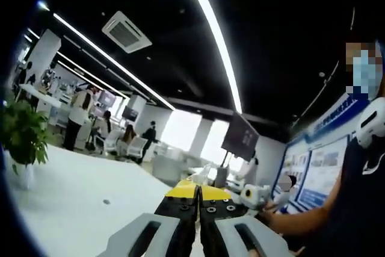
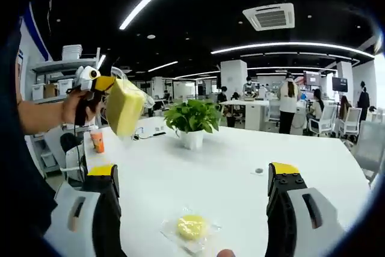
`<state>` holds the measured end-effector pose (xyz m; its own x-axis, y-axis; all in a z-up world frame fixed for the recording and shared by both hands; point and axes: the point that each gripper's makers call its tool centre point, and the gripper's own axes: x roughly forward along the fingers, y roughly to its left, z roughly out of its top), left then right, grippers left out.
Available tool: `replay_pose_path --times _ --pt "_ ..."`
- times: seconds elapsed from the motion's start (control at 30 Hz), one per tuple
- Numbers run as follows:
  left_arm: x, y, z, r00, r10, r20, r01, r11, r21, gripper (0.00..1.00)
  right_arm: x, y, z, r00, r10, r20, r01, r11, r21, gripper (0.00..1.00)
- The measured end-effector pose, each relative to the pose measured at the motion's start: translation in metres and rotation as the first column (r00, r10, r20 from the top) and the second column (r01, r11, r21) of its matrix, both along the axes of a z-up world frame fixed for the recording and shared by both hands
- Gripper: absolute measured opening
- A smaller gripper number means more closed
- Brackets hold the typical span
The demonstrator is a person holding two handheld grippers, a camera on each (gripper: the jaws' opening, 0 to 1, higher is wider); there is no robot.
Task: Compare the silicone blocks by pressing each to a similar depth, holding the contact briefly, and releasing to observe deformation and rebound differences across the visible hardness samples.
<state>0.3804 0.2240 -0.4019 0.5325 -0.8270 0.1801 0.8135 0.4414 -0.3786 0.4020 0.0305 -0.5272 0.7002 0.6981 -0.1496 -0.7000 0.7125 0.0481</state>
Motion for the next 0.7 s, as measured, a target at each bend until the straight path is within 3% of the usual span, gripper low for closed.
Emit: replay_pose_path --times 0.47,0.7 --pt "0.017 0.012 -0.02 0.997 0.045 -0.067 -0.048 0.998 -0.038 0.0 -0.009 -0.045 -0.052 0.983 -0.176 -0.054 0.175 0.984 -0.019 0.96" --pt "0.026 0.014 -0.039 0.993 0.052 -0.108 -0.056 0.998 -0.03 0.0 -0.019 -0.045 -0.073 0.982 -0.178 -0.061 0.174 0.982 -0.066 0.96"
